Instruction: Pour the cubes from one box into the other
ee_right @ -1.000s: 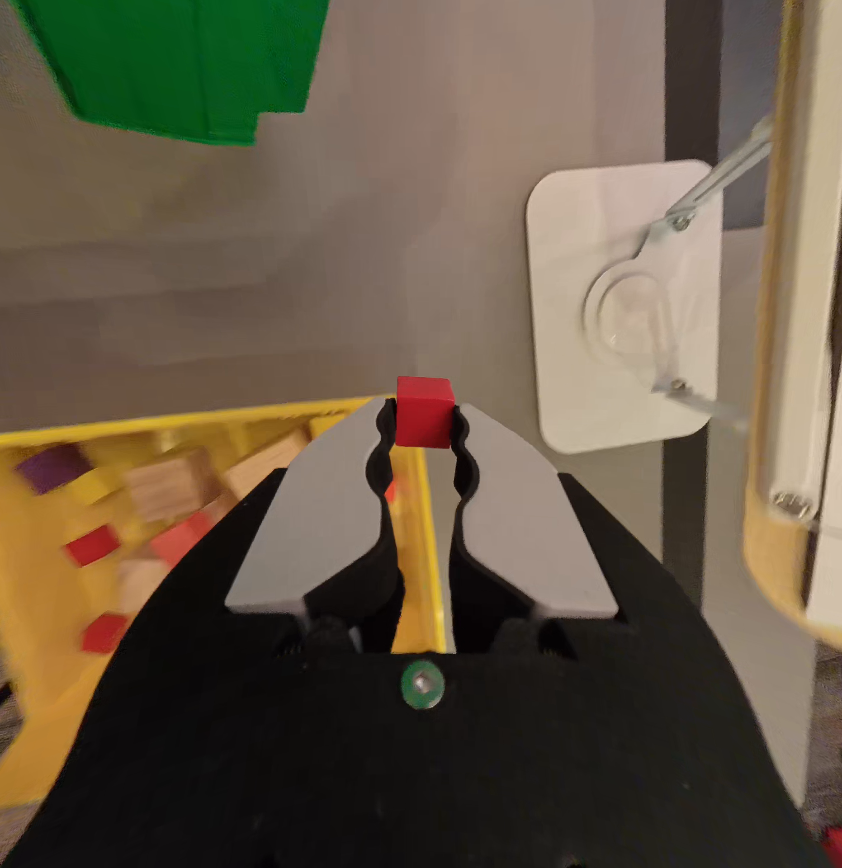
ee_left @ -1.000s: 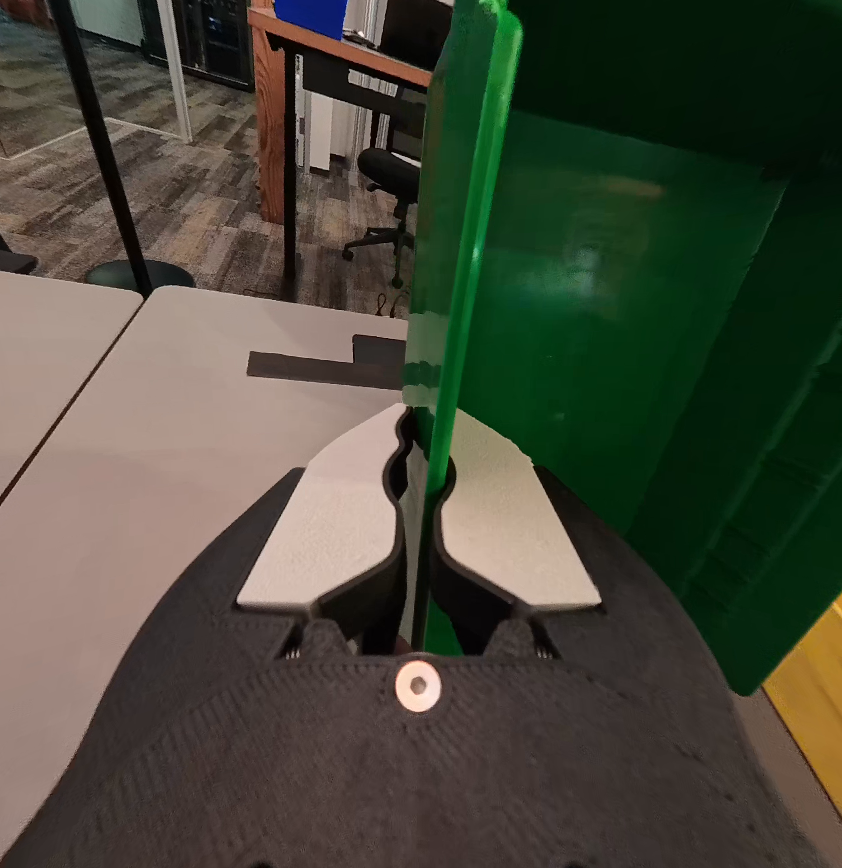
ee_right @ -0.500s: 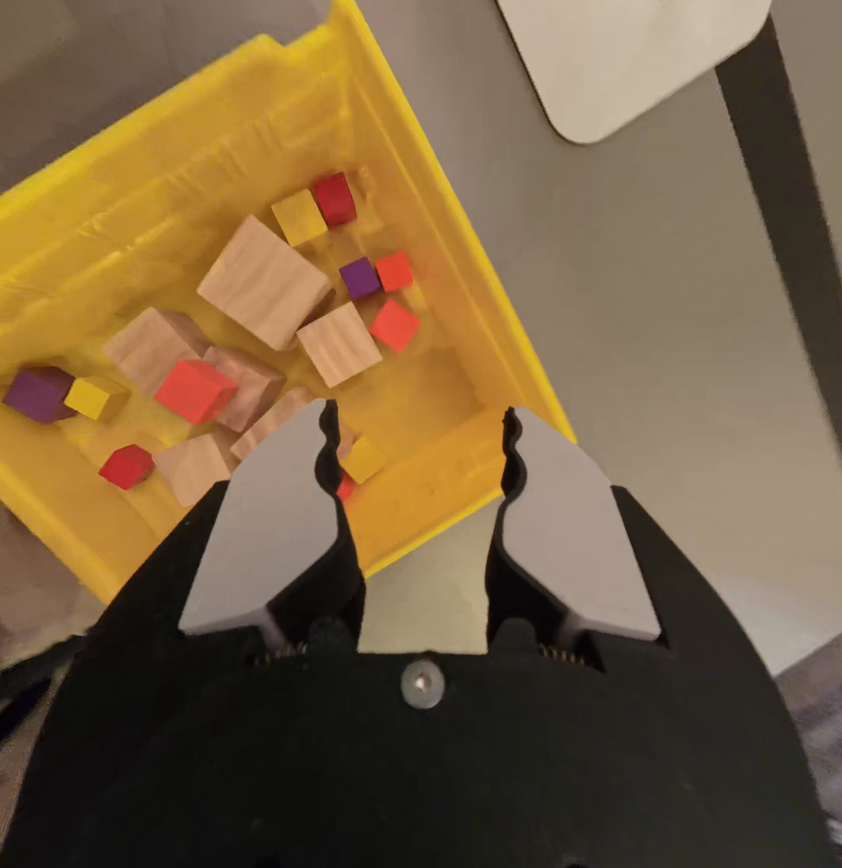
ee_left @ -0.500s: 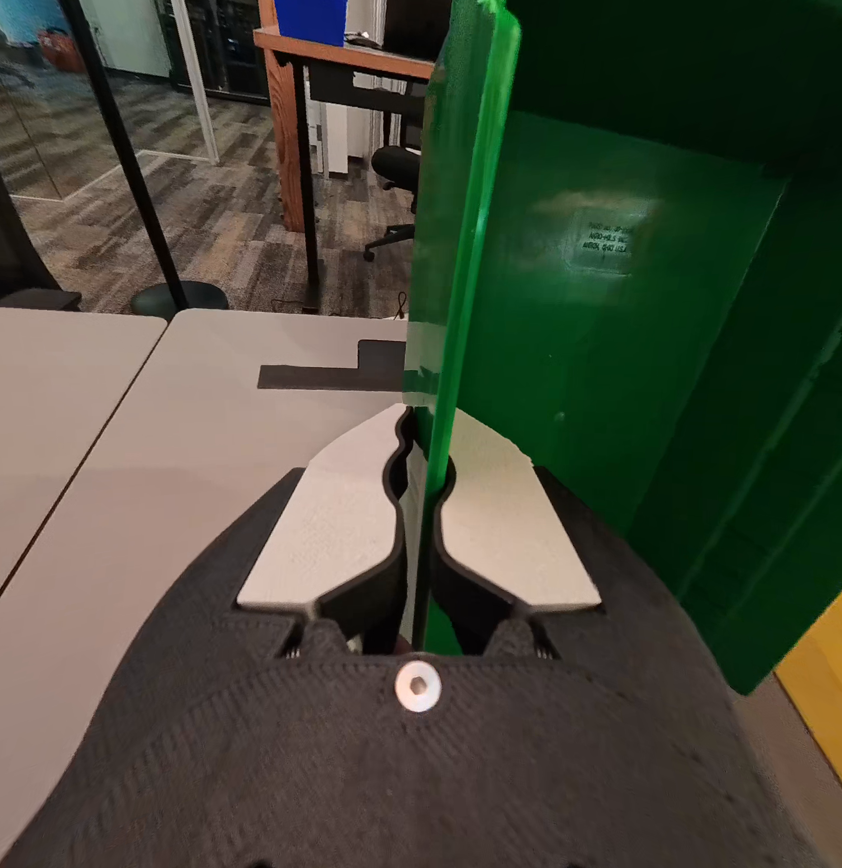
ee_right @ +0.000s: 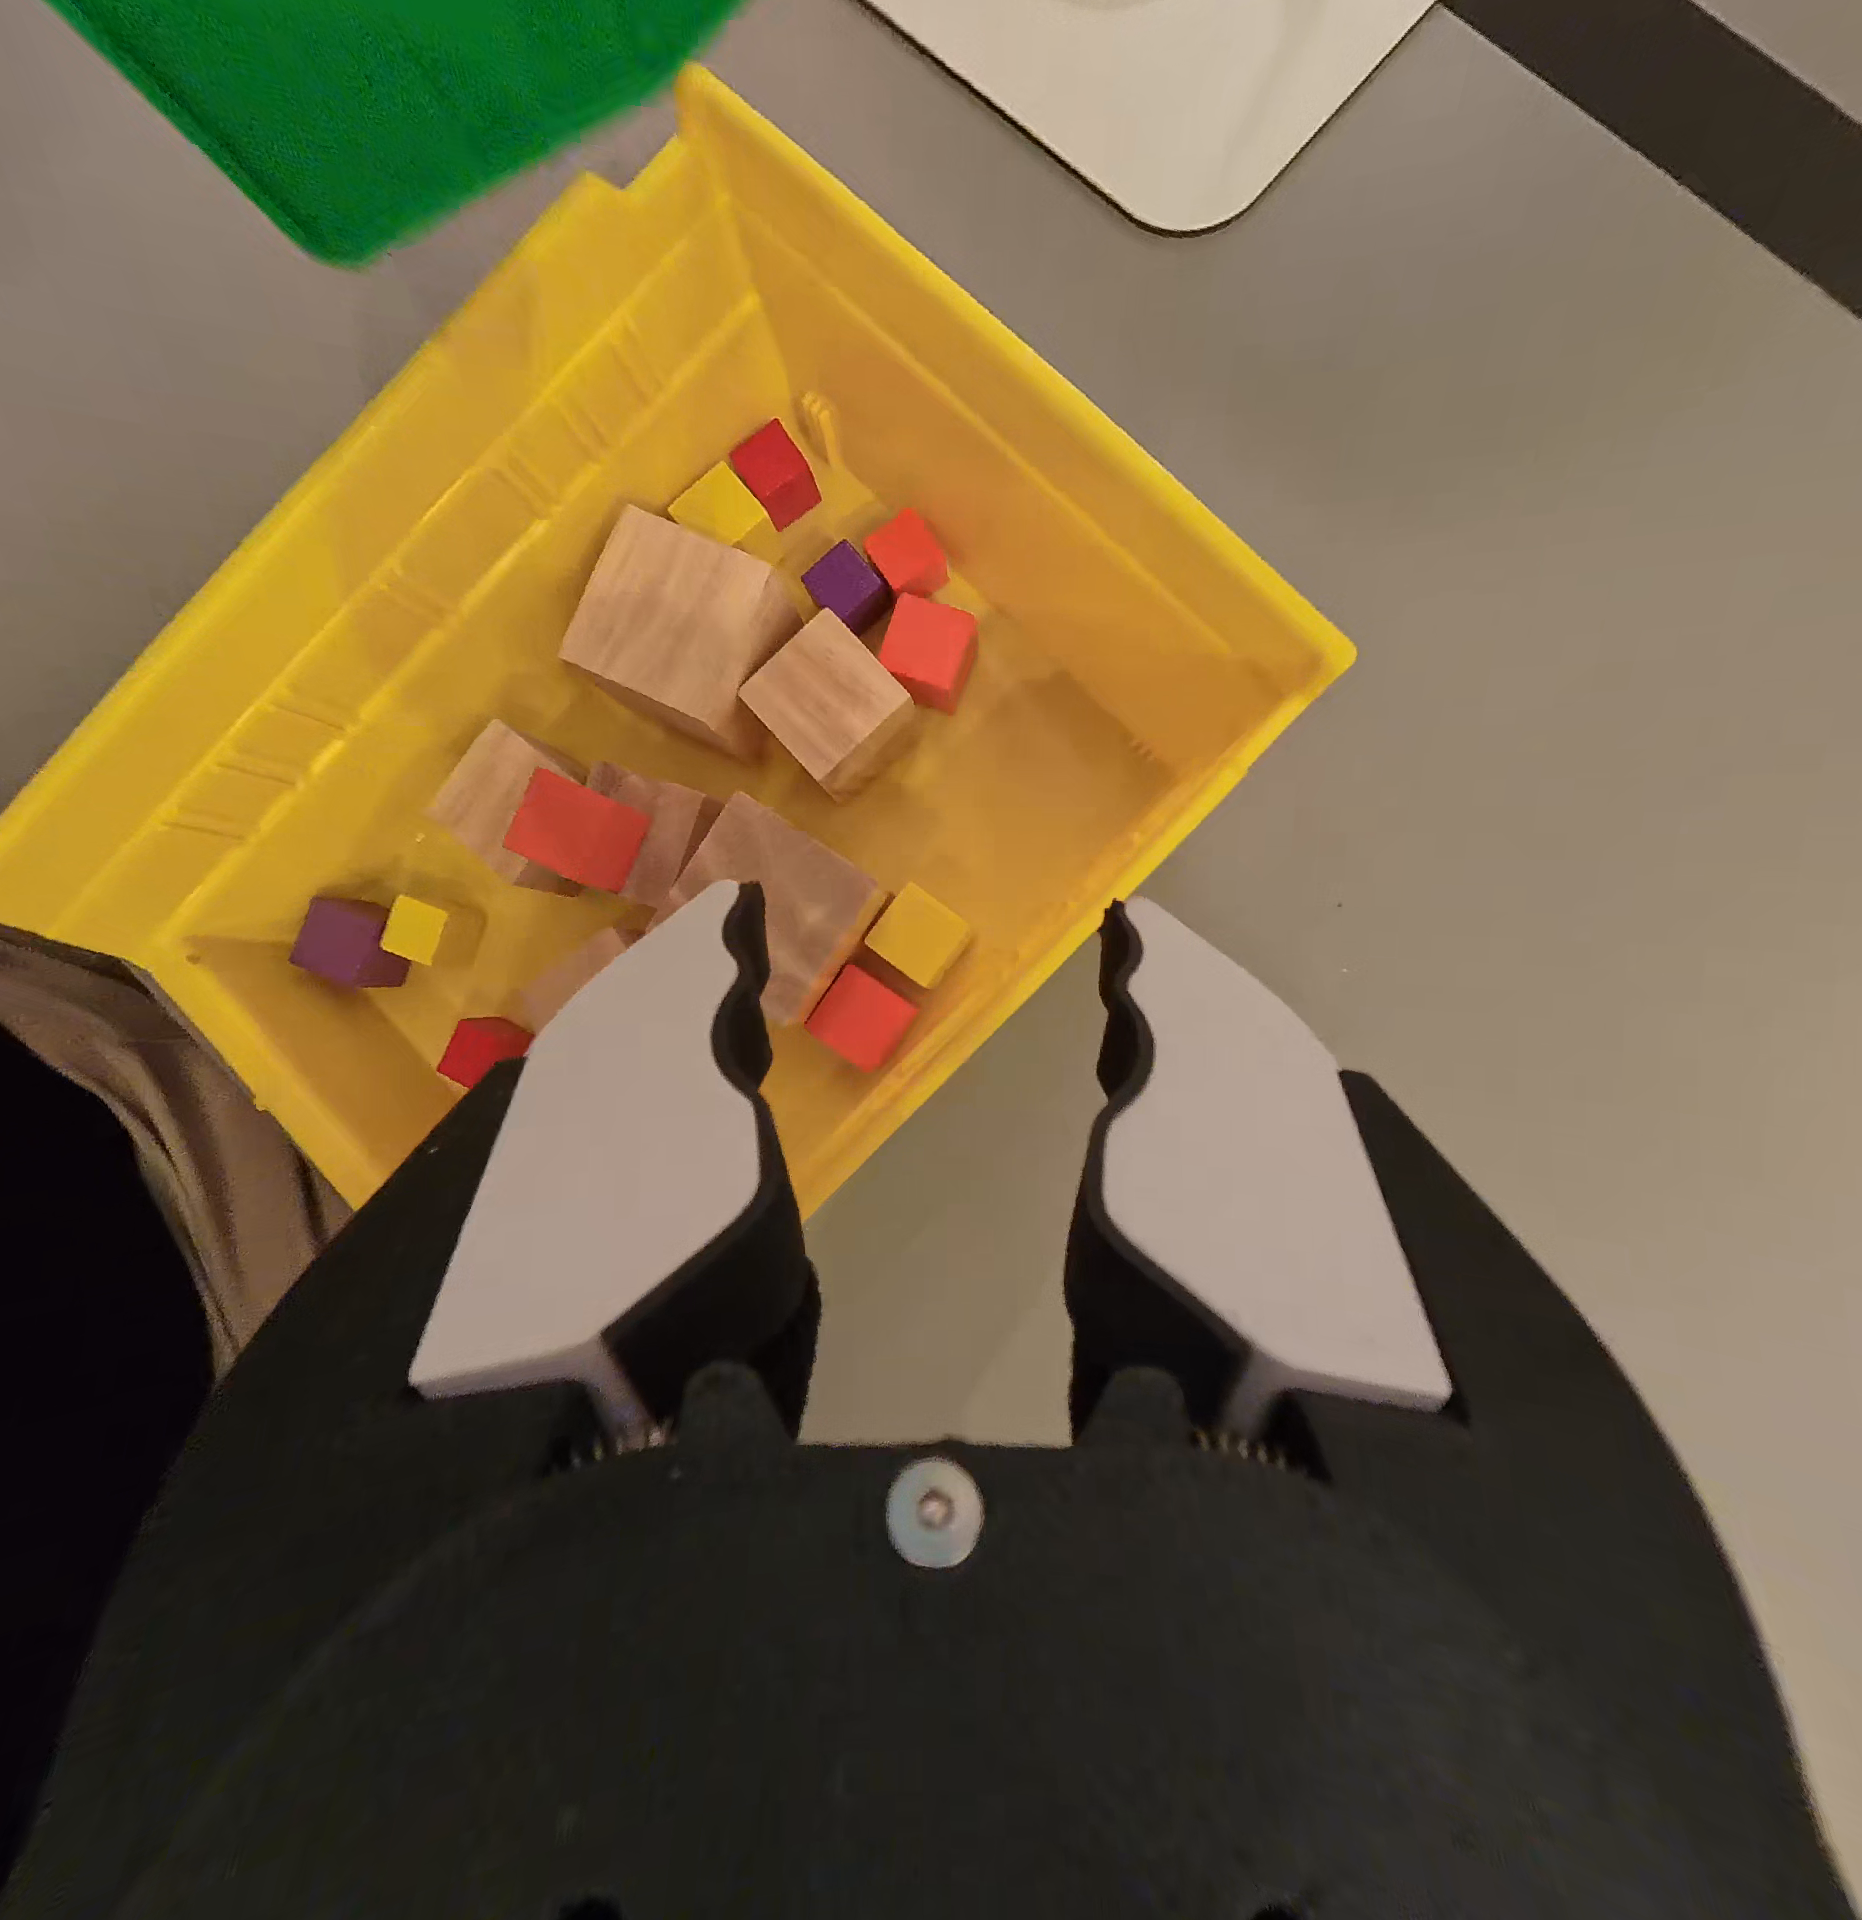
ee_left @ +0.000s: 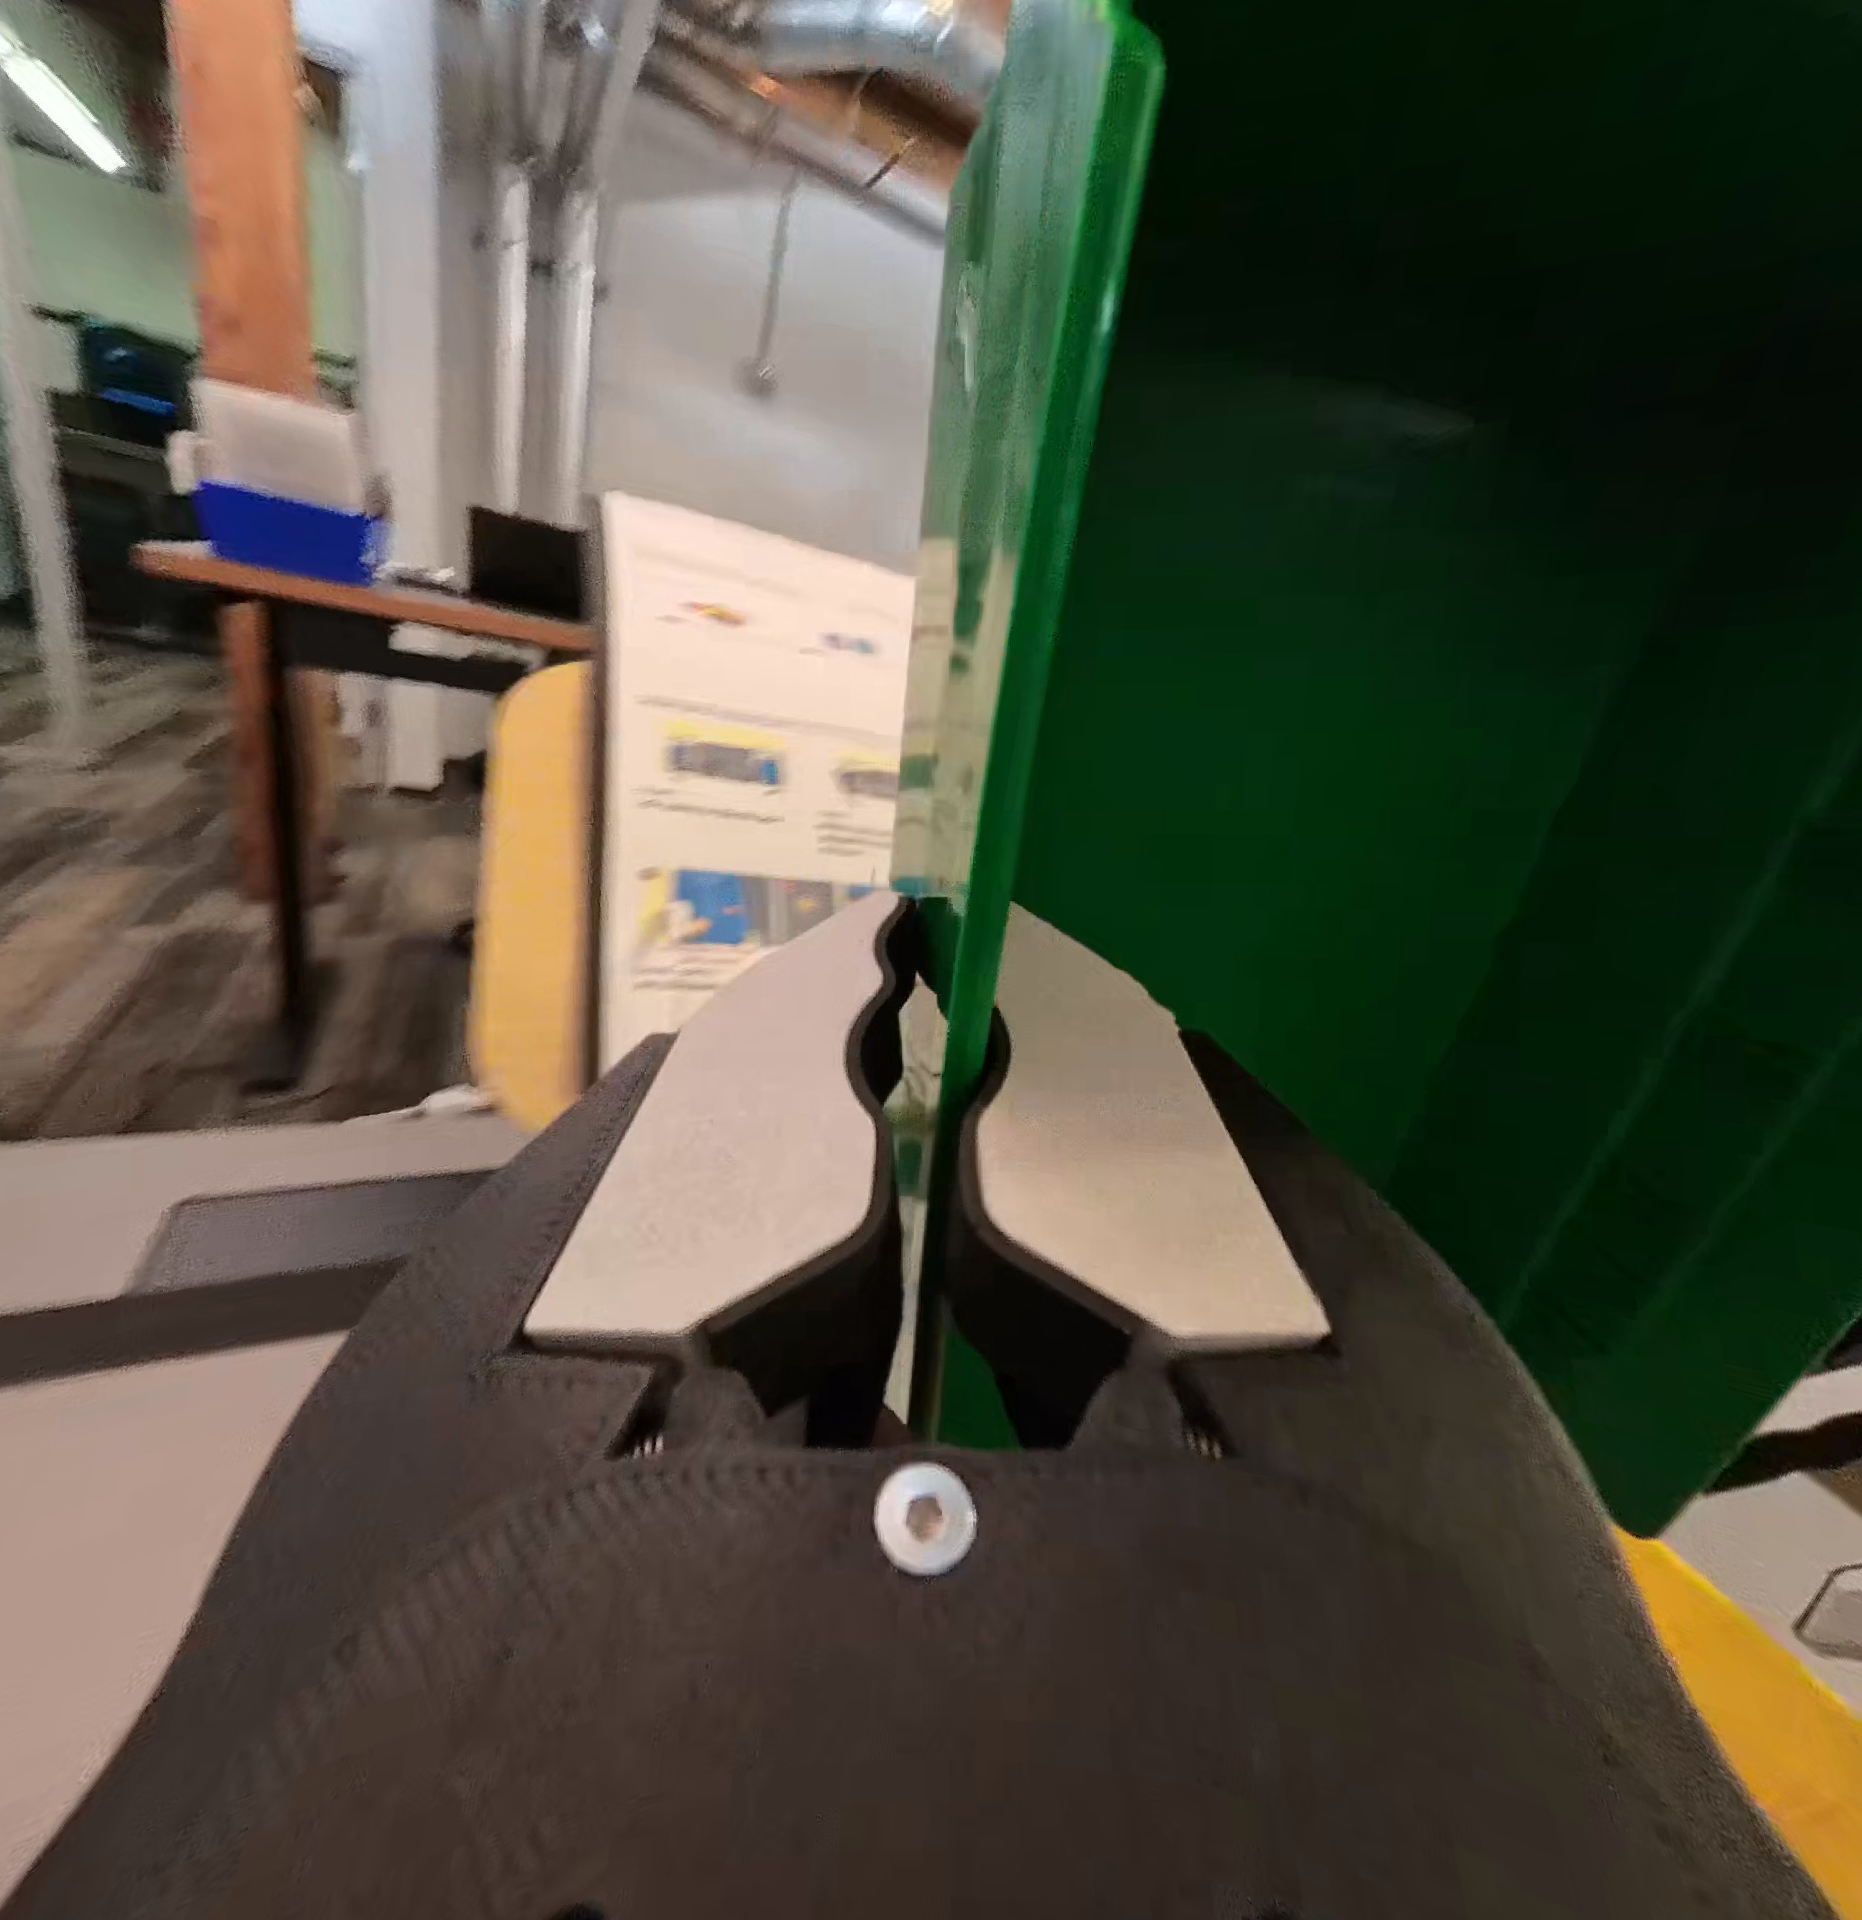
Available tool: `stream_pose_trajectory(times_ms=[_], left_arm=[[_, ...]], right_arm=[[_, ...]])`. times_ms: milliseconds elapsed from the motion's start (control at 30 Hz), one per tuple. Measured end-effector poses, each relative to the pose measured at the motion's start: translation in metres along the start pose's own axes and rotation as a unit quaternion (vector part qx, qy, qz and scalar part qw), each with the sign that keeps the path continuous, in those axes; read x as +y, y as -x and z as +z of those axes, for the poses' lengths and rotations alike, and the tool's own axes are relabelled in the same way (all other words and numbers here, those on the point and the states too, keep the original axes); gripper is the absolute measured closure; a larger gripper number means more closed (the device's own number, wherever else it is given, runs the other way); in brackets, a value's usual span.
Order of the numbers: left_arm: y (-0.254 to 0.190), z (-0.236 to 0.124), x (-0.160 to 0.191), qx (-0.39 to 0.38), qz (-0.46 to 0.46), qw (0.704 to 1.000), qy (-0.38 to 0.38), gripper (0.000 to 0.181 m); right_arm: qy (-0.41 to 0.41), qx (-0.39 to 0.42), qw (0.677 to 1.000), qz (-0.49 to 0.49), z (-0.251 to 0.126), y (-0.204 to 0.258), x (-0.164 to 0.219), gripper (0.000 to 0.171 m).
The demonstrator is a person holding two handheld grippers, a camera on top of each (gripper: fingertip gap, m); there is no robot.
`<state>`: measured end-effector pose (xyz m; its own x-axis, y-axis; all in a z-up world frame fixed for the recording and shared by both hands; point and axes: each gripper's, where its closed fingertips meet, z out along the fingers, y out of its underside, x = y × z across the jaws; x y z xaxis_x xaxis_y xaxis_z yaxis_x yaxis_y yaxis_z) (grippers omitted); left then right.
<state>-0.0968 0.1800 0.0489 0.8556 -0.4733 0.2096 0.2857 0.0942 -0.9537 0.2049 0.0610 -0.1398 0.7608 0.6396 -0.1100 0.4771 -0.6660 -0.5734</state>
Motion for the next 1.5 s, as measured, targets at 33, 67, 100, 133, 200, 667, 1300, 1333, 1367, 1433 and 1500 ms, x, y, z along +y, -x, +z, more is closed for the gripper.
stream_pose_trajectory(times_ms=[33, 67, 100, 133, 200, 667, 1300, 1333, 1367, 1433, 1500], left_arm=[[-0.015, 0.005, 0.005, 0.013, 0.003, 1.000, -0.018, 0.177], [-0.028, 0.009, 0.011, 0.023, 0.006, 0.999, -0.029, 0.177], [-0.042, 0.013, 0.019, 0.043, 0.009, 0.998, -0.035, 0.177], [-0.052, 0.015, 0.027, 0.056, 0.017, 0.997, -0.041, 0.177], [-0.070, 0.015, 0.038, 0.074, 0.027, 0.996, -0.053, 0.177], [-0.060, 0.008, 0.044, 0.058, 0.060, 0.996, -0.036, 0.177], [0.088, -0.101, -0.106, -0.086, 0.093, 0.992, 0.018, 0.177], [0.090, -0.106, -0.112, -0.091, 0.096, 0.991, 0.019, 0.177], [0.092, -0.110, -0.117, -0.093, 0.098, 0.991, 0.021, 0.177], [0.094, -0.116, -0.124, -0.098, 0.105, 0.989, 0.024, 0.177], [0.092, -0.117, -0.126, -0.095, 0.105, 0.989, 0.032, 0.177]], right_arm=[[-0.003, -0.001, 1.000, 0.006, -0.001, -0.002, 0.003, 0.115], [-0.003, 0.002, 1.000, 0.012, -0.003, -0.005, 0.007, 0.115], [-0.004, 0.006, 1.000, 0.019, -0.005, -0.009, 0.010, 0.116], [-0.009, 0.009, 0.999, 0.029, -0.008, -0.013, 0.013, 0.117], [-0.020, 0.012, 0.999, 0.044, -0.014, -0.020, 0.017, 0.116], [0.023, -0.045, 0.995, 0.091, 0.001, -0.002, 0.061, 0.110], [-0.174, -0.162, 0.951, 0.195, 0.142, 0.139, -0.082, 0.155], [-0.188, -0.164, 0.948, 0.197, 0.150, 0.150, -0.092, 0.155], [-0.200, -0.165, 0.945, 0.197, 0.158, 0.162, -0.102, 0.155], [-0.216, -0.178, 0.938, 0.206, 0.173, 0.187, -0.121, 0.153], [-0.202, -0.225, 0.934, 0.191, 0.186, 0.222, -0.133, 0.141]])
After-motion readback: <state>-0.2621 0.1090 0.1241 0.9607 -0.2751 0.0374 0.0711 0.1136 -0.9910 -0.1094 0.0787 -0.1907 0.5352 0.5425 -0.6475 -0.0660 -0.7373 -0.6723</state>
